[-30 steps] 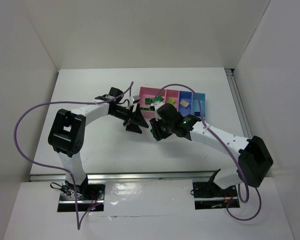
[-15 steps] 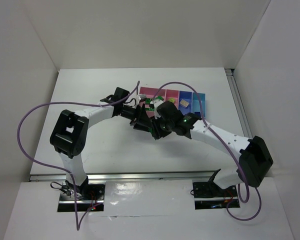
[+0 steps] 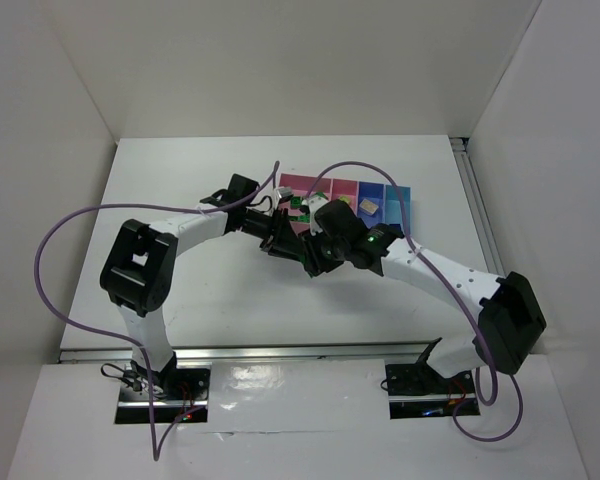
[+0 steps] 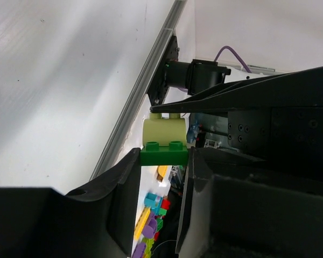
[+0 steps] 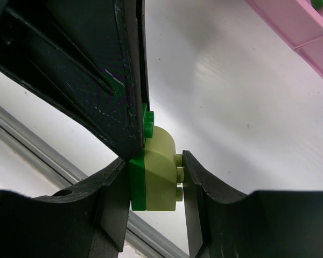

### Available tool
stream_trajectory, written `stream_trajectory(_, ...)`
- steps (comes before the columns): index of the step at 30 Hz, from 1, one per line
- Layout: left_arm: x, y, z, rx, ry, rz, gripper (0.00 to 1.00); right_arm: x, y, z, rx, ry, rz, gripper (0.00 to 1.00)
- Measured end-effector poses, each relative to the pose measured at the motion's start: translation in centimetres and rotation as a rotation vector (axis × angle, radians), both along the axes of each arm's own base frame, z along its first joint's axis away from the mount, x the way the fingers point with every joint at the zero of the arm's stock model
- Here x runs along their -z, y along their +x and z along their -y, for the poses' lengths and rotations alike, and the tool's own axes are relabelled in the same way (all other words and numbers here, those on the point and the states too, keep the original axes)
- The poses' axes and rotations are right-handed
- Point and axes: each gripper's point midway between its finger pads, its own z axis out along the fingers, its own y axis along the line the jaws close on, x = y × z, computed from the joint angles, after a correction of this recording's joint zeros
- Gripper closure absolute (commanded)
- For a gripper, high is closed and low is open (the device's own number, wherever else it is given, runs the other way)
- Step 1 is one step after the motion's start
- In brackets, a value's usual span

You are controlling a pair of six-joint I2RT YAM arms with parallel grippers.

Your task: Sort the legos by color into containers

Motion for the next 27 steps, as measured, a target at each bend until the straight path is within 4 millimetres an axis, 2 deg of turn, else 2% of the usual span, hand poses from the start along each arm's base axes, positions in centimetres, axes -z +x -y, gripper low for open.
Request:
stream_trajectory(2, 0.0, 0.0, 0.0, -0.001, 0.000, 0.000, 1.00, 0.0, 0.1, 0.1, 0.003, 0.000, 0.000, 0.65)
stream_trajectory(3, 0.0, 0.1, 0.0, -0.001, -0.001, 0.000, 1.00, 0.0, 0.1, 0.1, 0.004, 0.000, -0.001, 0.60)
stream_trajectory(4, 0.1, 0.1, 0.0, -0.001, -0.001, -0.001, 1.00, 0.0, 0.2, 0.1, 0.006, 0.000, -0.001, 0.44)
stream_trajectory(5, 0.1, 0.1, 0.0, -0.001, 0.000, -0.003, 1.00, 0.0, 0.1, 0.2, 0.008, 0.003, -0.006, 0.33)
stream_trajectory(7, 0.2, 0.0, 0.0, 0.000, 0.001, -0.008, 1.00, 0.0, 0.3, 0.2, 0.009, 0.010, -0.015, 0.19)
stream_trajectory(12, 0.2, 0.1, -0.3, 0.002, -0.006, -0.016, 1.00, -1.3, 1.7, -0.2, 0.001, 0.056, -0.029, 0.17)
stream_trajectory(19, -0.7, 2.0, -2.8, -0.023, -0.065, 0.034, 1.00, -3.1, 2.4, 0.3, -0.048, 0.193, -0.099, 0.18)
stream_trajectory(24, -1.5, 1.2, -3.1, 0.043, -0.143, 0.092, 1.00, -4.6, 3.8, 2.3, -0.053, 0.400, -0.182, 0.18)
stream_trajectory(27, -1.8, 0.8, -3.1, 0.071, -0.176, 0.119, 1.00, -5.1, 3.0, 2.2, -0.104, 0.502, -0.240, 0.17)
